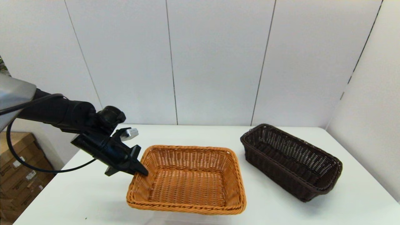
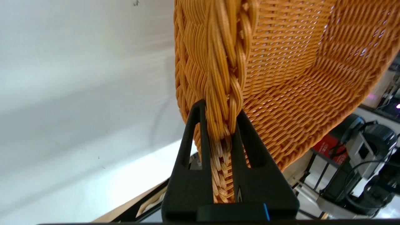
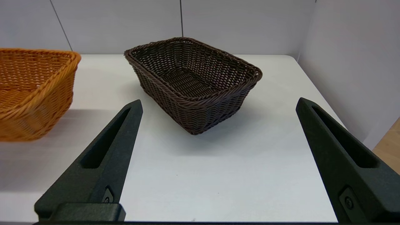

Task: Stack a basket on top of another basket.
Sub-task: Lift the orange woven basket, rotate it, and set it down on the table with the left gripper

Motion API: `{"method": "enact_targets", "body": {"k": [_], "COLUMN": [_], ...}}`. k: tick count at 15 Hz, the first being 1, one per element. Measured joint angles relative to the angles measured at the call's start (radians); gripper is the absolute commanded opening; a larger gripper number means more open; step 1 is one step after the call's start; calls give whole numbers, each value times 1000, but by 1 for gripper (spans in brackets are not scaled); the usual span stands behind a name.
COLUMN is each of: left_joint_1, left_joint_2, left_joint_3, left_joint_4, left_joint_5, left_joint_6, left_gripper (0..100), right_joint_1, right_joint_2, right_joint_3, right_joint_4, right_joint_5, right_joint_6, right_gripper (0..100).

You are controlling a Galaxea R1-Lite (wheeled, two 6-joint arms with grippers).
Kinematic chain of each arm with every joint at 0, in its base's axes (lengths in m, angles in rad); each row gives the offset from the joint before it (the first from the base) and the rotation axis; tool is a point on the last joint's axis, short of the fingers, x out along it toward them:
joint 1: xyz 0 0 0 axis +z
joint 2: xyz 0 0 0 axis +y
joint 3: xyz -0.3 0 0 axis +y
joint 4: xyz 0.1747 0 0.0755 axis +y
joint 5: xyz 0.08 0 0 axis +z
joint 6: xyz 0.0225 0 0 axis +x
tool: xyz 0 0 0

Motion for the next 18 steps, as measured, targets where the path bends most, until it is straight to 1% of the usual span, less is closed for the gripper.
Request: {"method": "enact_targets", "body": {"k": [18], "left_joint_1": [-3], "left_joint_2": [63], "left_joint_3": [-25], "left_joint_4": [-29], "left_joint_5": [-4], "left_joint_6": [3], "left_gripper": [0], "right_joint_1": [0], "right_joint_2": [0], "right_joint_3": [0], "right_joint_4": [0], "right_joint_5": [0], "right_joint_6": [0], "right_gripper": [100]}}
